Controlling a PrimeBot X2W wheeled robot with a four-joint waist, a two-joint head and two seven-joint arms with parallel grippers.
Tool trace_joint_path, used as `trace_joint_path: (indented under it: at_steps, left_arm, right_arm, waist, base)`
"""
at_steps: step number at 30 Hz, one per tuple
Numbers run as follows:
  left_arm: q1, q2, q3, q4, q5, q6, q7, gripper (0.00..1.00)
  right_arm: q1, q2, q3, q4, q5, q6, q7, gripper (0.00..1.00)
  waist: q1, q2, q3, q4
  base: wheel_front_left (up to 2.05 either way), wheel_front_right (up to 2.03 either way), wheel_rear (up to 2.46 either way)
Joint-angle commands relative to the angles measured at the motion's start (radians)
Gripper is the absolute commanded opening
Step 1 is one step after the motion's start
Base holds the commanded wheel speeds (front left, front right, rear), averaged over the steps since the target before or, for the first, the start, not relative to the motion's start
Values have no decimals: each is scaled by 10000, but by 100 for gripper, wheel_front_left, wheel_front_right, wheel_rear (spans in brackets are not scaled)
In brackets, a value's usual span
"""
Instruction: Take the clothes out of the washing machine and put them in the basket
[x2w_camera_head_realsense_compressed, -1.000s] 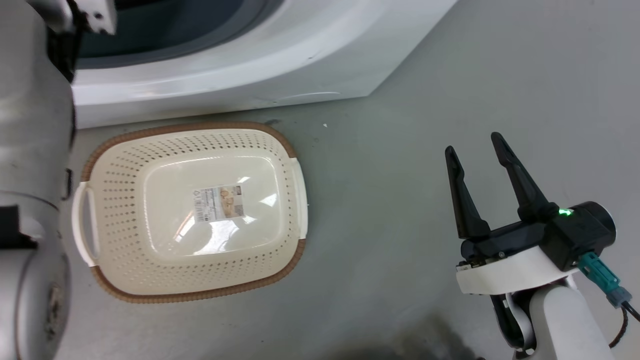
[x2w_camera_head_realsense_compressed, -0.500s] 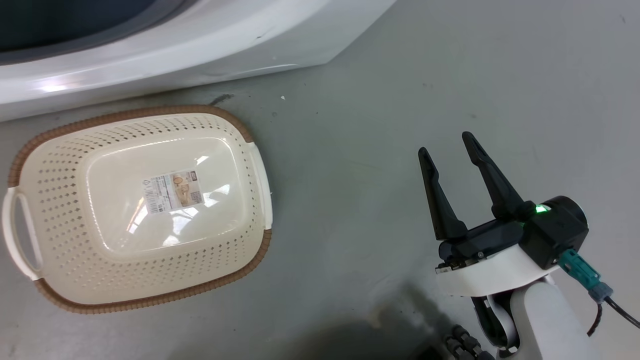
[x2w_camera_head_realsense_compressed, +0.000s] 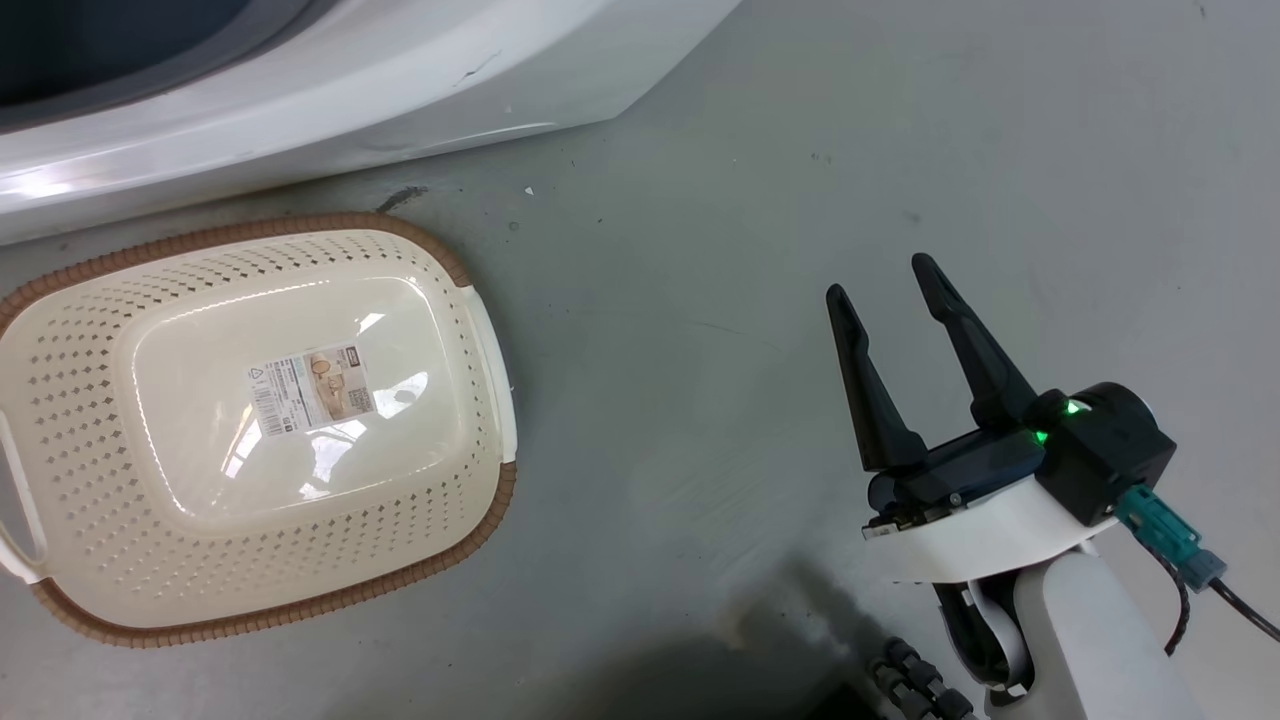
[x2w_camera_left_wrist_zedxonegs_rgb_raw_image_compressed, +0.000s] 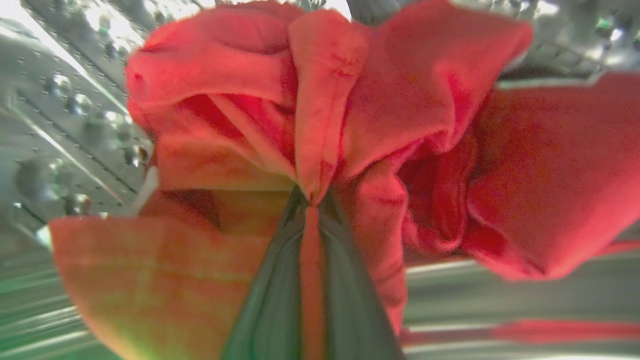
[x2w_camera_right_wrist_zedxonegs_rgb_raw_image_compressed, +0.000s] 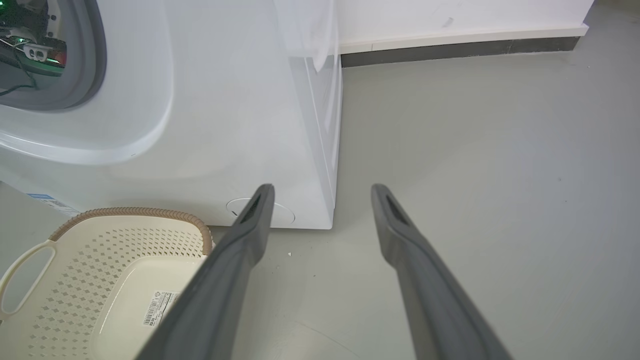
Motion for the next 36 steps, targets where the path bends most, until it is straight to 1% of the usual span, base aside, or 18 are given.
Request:
trace_joint_path:
  at_steps: [1,5,11,17,19,24,32,36]
  left_arm:
    - [138,77,5,-117,-34,124,-242,0]
    - [382,65,24,-528,-131,406,-1242,0]
    - [1019,-253,175,-1142,-397,789,-3457,0]
    - [2002,-703,538,-1219,-964,978,-5746,0]
    - [2354,-840,646,-1159,-1115,960,-6229,0]
    - [3506,-1101,881,-1330,-1474,909,-6673,0]
    - [6128,-1531,1542,-3854,-1734,975,-6701,0]
    - [7254,-1793,1869,-4763,-1659,903,-6701,0]
  right_arm:
    - [-183,31,-31,-20,6,-7,-32,100]
    - [-193,31,-130,58,1,-7,-32,100]
    - [-175,29,-373,155,-102,-7,-32,100]
    - [76,29,-646,361,-219,-7,-29,100]
    - [168,25,-755,424,-288,-7,-29,100]
    - [561,26,-991,657,-318,-7,-29,100]
    - [1253,25,-1360,866,-470,-7,197,100]
    - [1553,28,-1479,780,-554,-7,375,100]
  waist:
    - [-1,-1,-30,3]
    - [-1,-1,-192,63]
    - [-1,-1,-692,283]
    - [-1,-1,-1564,522]
    - [-1,-1,-1892,585]
    - [-1,-1,-2838,722]
    - [-1,-1,-4253,1018]
    - [-1,-1,-4824,1207]
  base:
    - [0,0,0]
    - [0,0,0]
    - [0,0,0]
    - [0,0,0]
    - [0,0,0]
    - [0,0,0]
    - [0,0,0]
    - [0,0,0]
